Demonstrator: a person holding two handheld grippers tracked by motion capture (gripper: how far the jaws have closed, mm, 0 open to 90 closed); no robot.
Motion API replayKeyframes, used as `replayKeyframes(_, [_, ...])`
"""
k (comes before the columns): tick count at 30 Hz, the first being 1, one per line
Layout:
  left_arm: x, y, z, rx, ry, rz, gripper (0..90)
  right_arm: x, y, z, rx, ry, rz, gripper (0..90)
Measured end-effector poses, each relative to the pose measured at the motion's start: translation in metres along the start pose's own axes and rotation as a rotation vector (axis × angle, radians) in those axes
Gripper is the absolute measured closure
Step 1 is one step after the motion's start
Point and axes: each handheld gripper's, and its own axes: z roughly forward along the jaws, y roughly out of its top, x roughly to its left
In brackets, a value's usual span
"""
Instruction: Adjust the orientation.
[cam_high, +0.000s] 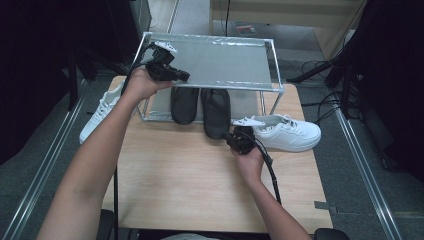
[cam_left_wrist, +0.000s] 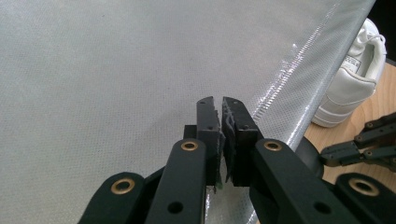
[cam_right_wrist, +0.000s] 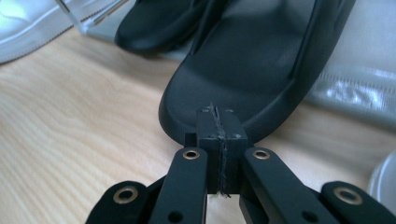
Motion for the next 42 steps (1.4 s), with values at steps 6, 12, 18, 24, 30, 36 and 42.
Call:
replayKeyframes(6, [0.001,0.000,0.000,0.000,-0.002,0.002,86.4,-0.001,0.010,0.014,0.014,-0.010,-0.006,90.0])
replayKeyframes(12, [0.001,0.000,0.000,-0.002,-0.004,0.001,86.4,0.001,0.021,0.029,0.028,-0.014,-0.011,90.0])
replayKeyframes(18, [0.001,-0.001,0.000,-0.005,-0.007,0.001,86.4,0.005,0.031,0.043,0.043,-0.015,-0.028,90.0])
replayKeyframes(24, [0.001,-0.001,0.000,-0.008,-0.009,-0.001,86.4,0.008,0.037,0.056,0.048,-0.021,-0.041,90.0])
replayKeyframes(30, [0.002,-0.001,0.000,-0.010,-0.006,-0.009,86.0,0.008,0.041,0.057,0.057,-0.012,-0.029,89.6])
replayKeyframes(36, [0.001,0.000,-0.001,-0.002,0.001,-0.015,84.3,0.014,0.041,0.040,0.040,0.047,-0.035,87.1])
replayKeyframes(42, [0.002,0.003,-0.005,0.003,0.004,-0.059,79.6,0.020,0.039,0.013,0.050,0.124,-0.049,76.1])
